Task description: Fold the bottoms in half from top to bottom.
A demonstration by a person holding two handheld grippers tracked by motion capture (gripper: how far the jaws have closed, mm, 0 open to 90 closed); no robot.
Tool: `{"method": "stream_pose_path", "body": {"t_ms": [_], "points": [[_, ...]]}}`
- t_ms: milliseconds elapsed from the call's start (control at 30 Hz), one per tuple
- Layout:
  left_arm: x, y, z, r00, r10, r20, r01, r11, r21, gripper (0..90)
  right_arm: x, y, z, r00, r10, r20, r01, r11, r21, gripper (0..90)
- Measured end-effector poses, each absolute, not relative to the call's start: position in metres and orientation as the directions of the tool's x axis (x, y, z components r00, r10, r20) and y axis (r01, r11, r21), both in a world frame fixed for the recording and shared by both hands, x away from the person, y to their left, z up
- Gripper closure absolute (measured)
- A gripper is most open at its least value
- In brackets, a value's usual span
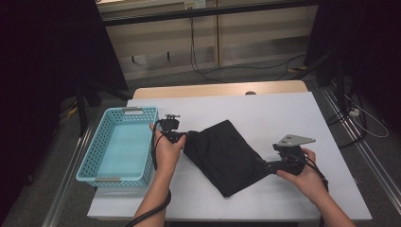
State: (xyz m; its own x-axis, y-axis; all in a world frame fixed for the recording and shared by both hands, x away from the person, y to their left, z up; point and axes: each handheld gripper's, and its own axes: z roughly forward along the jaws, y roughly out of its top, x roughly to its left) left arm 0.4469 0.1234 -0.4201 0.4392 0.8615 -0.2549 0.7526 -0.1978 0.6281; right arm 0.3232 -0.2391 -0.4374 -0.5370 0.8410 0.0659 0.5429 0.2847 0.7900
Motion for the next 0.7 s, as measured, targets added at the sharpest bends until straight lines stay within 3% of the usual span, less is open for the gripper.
{"method": "stream_pose_path", "body": {"t_ms": [100,333,467,567,700], "points": [[0.441,0.127,-0.419,0.445,0.859,-0.252,0.746,-0.200,0.635,44.3,0.328,-0.228,-0.439,-0.549,0.833,0.063,0.540,0.296,0.788,16.1],[0.422,0.134,-0.419,0.484,0.849,-0.213,0.728,-0.254,0.637,29.5,0.344,-0.211,-0.447,-0.546,0.835,0.071,0.556,0.298,0.776,20.2],[0.415,0.136,-0.423,0.506,0.841,-0.194,0.714,-0.281,0.642,23.4,0.348,-0.203,-0.456,-0.554,0.831,0.056,0.580,0.336,0.742,22.5],[0.411,0.137,-0.428,0.518,0.833,-0.193,0.709,-0.293,0.641,22.4,0.349,-0.205,-0.460,-0.524,0.844,0.116,0.633,0.295,0.716,24.1],[0.409,0.139,-0.429,0.529,0.827,-0.189,0.703,-0.302,0.644,21.2,0.344,-0.206,-0.463,-0.515,0.850,0.107,0.617,0.282,0.734,25.2]]}}
